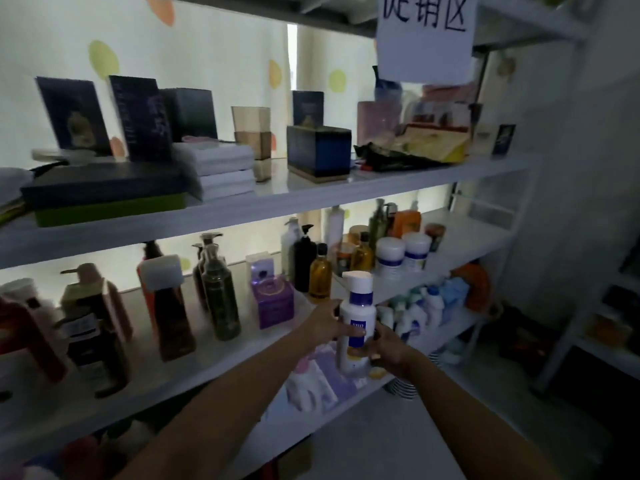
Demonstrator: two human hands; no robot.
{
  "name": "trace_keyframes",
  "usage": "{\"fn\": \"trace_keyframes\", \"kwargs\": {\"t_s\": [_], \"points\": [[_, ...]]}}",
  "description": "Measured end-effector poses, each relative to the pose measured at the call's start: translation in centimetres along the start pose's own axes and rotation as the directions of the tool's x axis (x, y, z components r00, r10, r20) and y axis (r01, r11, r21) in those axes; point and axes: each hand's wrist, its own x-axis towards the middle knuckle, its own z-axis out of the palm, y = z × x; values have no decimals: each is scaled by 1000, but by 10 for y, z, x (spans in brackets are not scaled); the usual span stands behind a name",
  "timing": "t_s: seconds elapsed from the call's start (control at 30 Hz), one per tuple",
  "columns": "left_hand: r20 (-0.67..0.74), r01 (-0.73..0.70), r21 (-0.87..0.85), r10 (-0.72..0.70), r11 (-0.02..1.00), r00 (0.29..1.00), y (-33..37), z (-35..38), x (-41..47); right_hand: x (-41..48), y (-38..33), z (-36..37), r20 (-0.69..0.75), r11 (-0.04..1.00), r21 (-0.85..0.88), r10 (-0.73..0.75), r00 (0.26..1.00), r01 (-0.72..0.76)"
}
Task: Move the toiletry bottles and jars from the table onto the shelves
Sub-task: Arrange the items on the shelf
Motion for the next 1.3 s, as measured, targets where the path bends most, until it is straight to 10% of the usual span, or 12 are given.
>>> {"fn": "trace_keyframes", "kwargs": {"t_s": [0.9,1.3], "points": [[280,-98,254,24,962,960,46,218,383,119,23,-374,-476,996,68,81,875,-55],[-123,-29,200,55,979,991,83,302,521,226,-4,-572,-283,902,-428,-78,956,-54]]}}
